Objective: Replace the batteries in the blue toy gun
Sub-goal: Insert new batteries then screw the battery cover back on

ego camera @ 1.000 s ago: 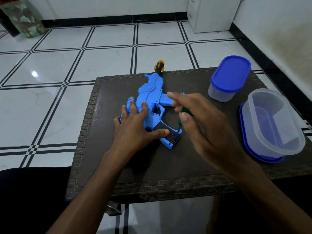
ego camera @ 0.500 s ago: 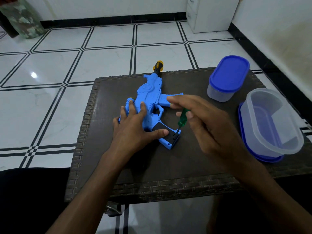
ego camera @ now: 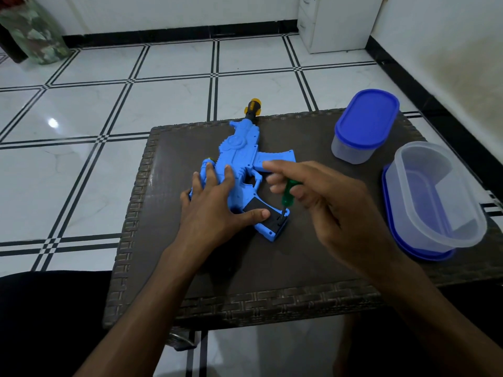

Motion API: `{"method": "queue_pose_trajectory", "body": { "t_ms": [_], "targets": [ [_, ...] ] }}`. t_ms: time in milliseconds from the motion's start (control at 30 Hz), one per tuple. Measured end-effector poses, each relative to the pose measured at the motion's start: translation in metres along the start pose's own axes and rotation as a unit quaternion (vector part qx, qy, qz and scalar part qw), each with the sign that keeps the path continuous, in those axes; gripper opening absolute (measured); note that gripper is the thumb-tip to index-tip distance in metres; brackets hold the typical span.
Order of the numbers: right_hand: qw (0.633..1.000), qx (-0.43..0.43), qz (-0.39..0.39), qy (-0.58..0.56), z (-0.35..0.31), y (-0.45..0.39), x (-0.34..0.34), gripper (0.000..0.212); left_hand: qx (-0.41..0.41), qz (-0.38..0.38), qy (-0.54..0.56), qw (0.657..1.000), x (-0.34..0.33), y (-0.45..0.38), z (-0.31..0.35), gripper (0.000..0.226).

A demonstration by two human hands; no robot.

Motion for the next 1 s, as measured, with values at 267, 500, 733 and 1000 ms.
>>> {"method": "queue_pose_trajectory", "body": {
  "t_ms": [267, 500, 733, 1000],
  "targets": [
    [0.997, 0.014, 0.015, 0.071, -0.0026, -0.0001, -0.0005, 0.038, -0.001, 0.006, 0.000, 1.000, 0.0009, 0.0002, -0.0004, 0.111],
    [0.999, 0.012, 0.041, 0.000, -0.0021, -0.0006, 0.0056, 0.031, 0.001, 0.003, 0.000, 1.000, -0.0001, 0.0001, -0.0003, 0.110],
    [0.998, 0.014, 0.018, 0.064, -0.0036, -0.0018, 0.0009, 0.033, 0.000, 0.004, -0.005, 1.000, 0.0003, -0.0006, -0.0006, 0.109],
    [0.998, 0.018, 0.019, 0.056, -0.0025, 0.0001, 0.0011, 0.029, 0.002, 0.003, -0.002, 1.000, 0.0000, 0.0001, -0.0005, 0.110]
  ]
}}
Point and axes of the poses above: each hand's wrist, its own y-axis away from the middle knuckle, its own x-axis out of the back of the hand, z = x × y, the point moved 9 cm from there along -y, towards the middle knuckle, and after that the axes turned 3 degrees about -y, right-handed, at the moved point
